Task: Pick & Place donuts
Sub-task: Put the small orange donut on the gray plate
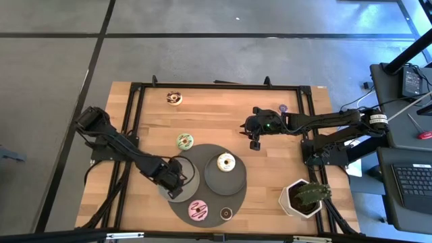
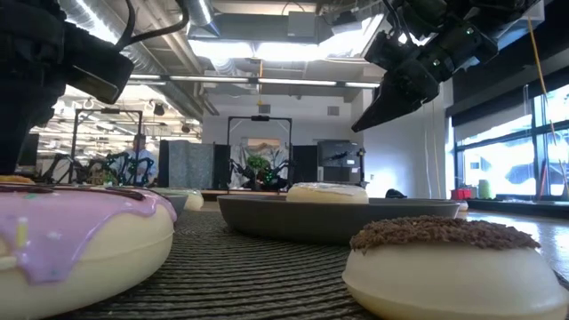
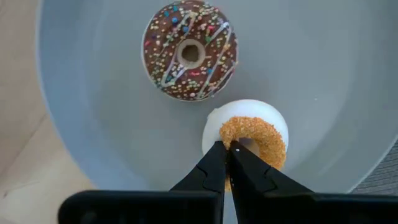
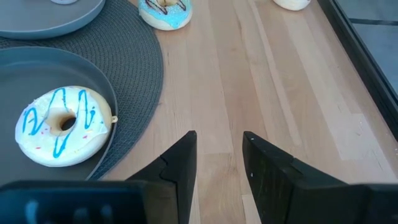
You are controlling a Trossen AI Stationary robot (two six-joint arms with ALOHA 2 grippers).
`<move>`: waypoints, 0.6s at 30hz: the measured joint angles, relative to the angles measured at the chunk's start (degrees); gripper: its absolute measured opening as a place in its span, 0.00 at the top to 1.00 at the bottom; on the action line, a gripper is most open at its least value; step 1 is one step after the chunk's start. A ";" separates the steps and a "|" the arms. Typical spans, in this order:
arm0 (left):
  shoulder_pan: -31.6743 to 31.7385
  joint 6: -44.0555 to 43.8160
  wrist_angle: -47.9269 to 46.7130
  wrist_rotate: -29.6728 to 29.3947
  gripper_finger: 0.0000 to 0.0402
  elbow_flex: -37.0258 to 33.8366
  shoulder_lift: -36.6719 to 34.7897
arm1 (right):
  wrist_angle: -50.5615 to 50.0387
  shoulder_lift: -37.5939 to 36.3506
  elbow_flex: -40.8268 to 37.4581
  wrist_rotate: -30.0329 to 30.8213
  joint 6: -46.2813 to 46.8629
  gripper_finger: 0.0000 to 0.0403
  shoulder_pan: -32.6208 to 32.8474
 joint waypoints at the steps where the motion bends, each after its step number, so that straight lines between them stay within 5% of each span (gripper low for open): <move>1: 0.00 0.04 0.02 -0.02 0.97 0.00 -0.08 | 0.00 0.00 0.00 0.00 0.04 0.67 0.00; 18: 0.00 1.42 -0.05 0.01 0.88 0.00 -0.37 | -0.04 0.00 0.00 0.00 0.12 0.67 0.00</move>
